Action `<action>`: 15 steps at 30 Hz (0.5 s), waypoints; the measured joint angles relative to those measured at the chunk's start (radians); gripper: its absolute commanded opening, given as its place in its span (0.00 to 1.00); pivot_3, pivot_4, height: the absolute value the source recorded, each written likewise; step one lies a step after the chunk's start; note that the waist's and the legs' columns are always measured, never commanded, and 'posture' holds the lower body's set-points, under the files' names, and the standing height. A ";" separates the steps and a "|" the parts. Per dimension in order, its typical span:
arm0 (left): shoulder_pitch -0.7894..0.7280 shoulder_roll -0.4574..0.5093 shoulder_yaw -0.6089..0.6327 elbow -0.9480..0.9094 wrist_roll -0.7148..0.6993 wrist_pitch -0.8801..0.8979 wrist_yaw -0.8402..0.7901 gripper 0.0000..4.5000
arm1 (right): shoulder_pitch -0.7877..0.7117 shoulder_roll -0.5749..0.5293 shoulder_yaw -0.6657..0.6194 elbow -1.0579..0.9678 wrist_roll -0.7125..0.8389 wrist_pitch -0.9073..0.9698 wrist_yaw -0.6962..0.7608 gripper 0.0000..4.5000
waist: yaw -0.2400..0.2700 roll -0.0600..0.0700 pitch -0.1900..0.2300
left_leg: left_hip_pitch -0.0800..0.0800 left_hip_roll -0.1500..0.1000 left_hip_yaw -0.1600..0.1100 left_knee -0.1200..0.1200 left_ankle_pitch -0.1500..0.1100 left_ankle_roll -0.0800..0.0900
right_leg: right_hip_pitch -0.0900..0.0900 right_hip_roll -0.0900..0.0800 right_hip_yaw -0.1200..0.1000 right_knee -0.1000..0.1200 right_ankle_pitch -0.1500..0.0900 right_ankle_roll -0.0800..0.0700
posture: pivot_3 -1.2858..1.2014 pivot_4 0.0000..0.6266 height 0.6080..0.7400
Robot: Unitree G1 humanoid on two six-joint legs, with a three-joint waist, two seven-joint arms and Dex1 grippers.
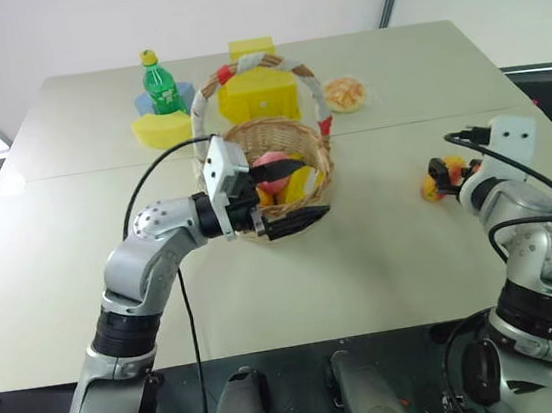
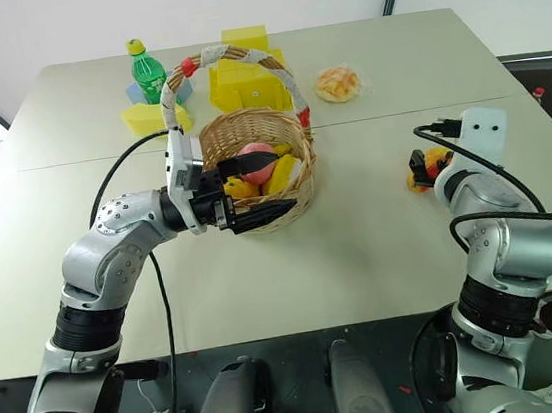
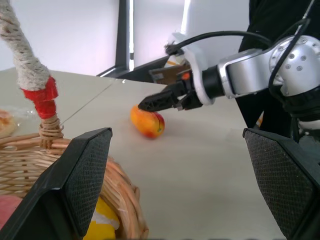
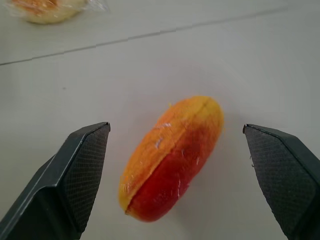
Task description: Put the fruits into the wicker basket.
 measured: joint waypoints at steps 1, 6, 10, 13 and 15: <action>0.006 0.000 -0.004 -0.018 -0.001 0.003 0.001 1.00 | -0.006 0.001 0.001 0.030 -0.006 0.000 -0.009 0.99 | -0.001 0.000 0.000 | 0.000 0.000 0.000 0.000 0.000 0.000 | 0.000 0.000 0.000 0.000 0.000 0.000 | 0.52 0.24 1.00; 0.010 0.004 -0.014 -0.052 -0.004 0.007 0.003 1.00 | -0.056 0.017 -0.014 0.110 -0.019 -0.003 -0.033 0.99 | -0.003 0.000 0.000 | 0.000 0.000 0.000 0.000 0.000 0.000 | 0.000 0.000 0.000 0.000 0.000 0.000 | 0.52 0.24 1.00; 0.011 0.003 -0.017 -0.062 -0.004 0.007 0.010 1.00 | -0.089 0.024 -0.017 0.156 -0.018 -0.012 -0.040 0.99 | -0.001 0.000 0.000 | 0.000 0.000 0.000 0.000 0.000 0.000 | 0.000 0.000 0.000 0.000 0.000 0.000 | 0.52 0.24 1.00; 0.012 0.003 -0.018 -0.065 -0.004 0.007 0.013 1.00 | -0.101 0.046 -0.027 0.209 -0.018 -0.032 -0.046 0.99 | -0.001 0.001 0.000 | 0.000 0.000 0.000 0.000 0.000 0.000 | 0.000 0.000 0.000 0.000 0.000 0.000 | 0.52 0.24 1.00; 0.014 0.003 -0.019 -0.066 -0.004 0.007 0.015 1.00 | -0.101 0.052 -0.026 0.233 -0.018 -0.050 -0.049 0.94 | -0.002 0.001 0.000 | 0.000 0.000 0.000 0.000 0.000 0.000 | 0.000 0.000 0.000 0.000 0.000 0.000 | 0.52 0.24 1.00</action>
